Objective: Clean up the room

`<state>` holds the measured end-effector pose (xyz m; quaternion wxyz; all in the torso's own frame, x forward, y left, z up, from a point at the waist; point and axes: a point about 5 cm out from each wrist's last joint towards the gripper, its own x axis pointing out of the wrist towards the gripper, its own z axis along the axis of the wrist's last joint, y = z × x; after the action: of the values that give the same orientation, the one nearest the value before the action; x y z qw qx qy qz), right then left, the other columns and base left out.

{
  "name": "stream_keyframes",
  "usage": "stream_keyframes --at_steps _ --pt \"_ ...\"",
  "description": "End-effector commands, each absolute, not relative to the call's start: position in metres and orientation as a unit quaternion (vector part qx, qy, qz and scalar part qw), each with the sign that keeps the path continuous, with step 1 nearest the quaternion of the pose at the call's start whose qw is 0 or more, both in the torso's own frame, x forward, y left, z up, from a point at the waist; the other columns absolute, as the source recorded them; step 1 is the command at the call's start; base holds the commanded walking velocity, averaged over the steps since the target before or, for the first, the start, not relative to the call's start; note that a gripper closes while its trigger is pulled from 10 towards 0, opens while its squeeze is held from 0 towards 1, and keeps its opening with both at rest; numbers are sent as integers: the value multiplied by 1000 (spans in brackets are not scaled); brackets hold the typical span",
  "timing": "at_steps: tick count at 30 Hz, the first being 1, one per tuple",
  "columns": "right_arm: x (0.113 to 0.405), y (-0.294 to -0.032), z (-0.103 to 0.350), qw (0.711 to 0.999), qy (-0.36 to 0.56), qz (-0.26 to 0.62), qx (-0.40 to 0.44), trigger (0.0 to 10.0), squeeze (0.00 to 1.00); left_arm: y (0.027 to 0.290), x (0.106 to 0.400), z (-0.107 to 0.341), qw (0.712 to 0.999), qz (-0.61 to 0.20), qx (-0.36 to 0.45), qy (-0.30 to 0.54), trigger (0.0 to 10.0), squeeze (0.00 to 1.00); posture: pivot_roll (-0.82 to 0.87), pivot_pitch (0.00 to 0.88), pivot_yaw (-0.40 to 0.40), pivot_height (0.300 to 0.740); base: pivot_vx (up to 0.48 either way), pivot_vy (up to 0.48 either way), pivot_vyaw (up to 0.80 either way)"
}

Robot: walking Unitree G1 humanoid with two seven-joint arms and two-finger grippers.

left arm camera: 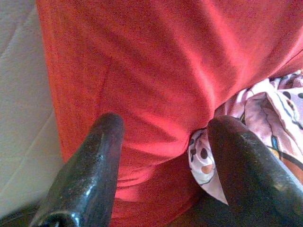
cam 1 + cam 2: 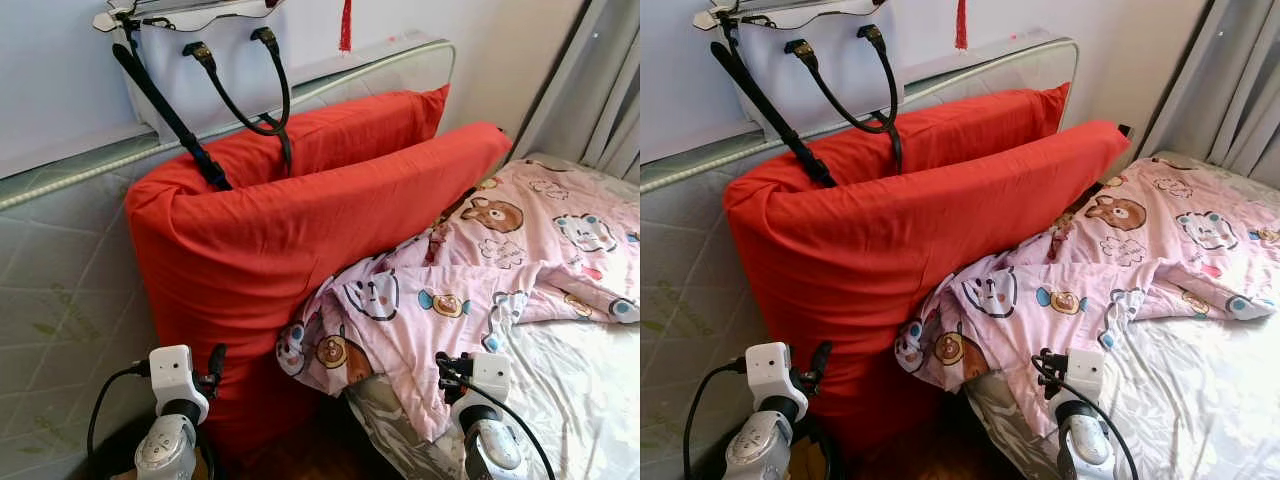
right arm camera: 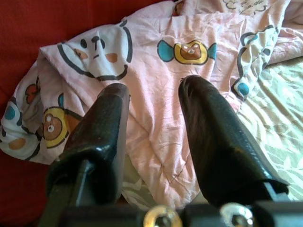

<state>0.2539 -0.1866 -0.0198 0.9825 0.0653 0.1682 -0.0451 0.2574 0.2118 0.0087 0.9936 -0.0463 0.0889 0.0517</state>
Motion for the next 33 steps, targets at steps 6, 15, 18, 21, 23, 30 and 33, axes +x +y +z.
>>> stream_keyframes --at_steps 6,15,18,21,23,30,33 --pt "255 -189 -18 984 162 -45 63 10000 0 210 258 9 993 47 -51 90 10000 0 25 0 -42 680 0 0 0" --pt "255 -186 -21 981 179 -42 58 10000 0 210 257 9 993 48 -51 89 10000 0 27 0 -47 670 0 0 0" --pt "254 -186 -20 982 173 -40 58 10000 0 210 257 10 994 48 -51 89 10000 0 27 0 -49 655 0 0 0" --pt "254 -187 -19 984 163 -42 63 10000 0 210 256 10 993 49 -51 89 10000 0 29 0 -49 655 0 0 0" --pt "254 -187 -19 983 165 -42 61 10000 0 211 256 9 993 49 -51 90 10000 0 29 0 -49 655 0 0 0" --pt "253 -186 -20 983 167 -41 62 10000 0 211 254 8 993 49 -52 93 10000 0 31 6 -50 655 0 0 0" --pt "253 -185 -21 982 175 -39 60 10000 0 211 253 8 993 48 -51 93 10000 0 33 8 -48 655 0 0 0"
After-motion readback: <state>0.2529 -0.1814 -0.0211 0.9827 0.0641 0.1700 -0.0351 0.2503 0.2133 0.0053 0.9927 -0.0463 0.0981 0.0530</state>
